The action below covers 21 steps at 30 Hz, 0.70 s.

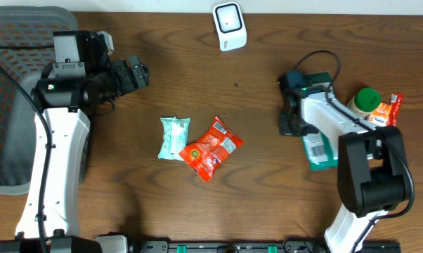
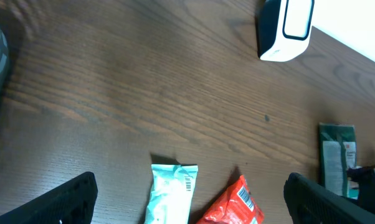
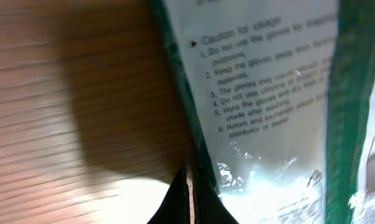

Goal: Scan the item barcode
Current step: 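Move the gloves pack right and set it down near the jar, then move the right gripper left onto the red snack packet and grasp it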

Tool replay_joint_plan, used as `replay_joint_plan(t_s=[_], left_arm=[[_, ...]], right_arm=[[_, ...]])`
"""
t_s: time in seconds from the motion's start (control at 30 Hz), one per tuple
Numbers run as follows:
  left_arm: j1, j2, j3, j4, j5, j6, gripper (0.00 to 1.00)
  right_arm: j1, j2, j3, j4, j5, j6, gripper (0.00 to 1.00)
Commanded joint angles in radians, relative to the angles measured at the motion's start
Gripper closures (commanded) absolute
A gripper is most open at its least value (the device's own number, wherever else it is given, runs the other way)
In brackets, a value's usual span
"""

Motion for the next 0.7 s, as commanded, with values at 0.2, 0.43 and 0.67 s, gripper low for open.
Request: replay_joint_plan(t_s=[0.2, 0.43, 0.67], left_arm=[[0.003, -0.002, 0.004, 0.001, -0.003, 0.003, 0.04], [0.003, -0.002, 0.004, 0.001, -0.003, 0.002, 0.04], [0.003, -0.002, 0.004, 0.001, -0.003, 0.003, 0.04]], right_arm=[[-0.164, 0.003, -0.015, 0.016, 0.041, 0.021, 0.99], [-0.246, 0.003, -0.015, 0.040, 0.041, 0.021, 0.99], [-0.261, -0.003, 0.002, 0.041, -0.026, -0.057, 0.99]])
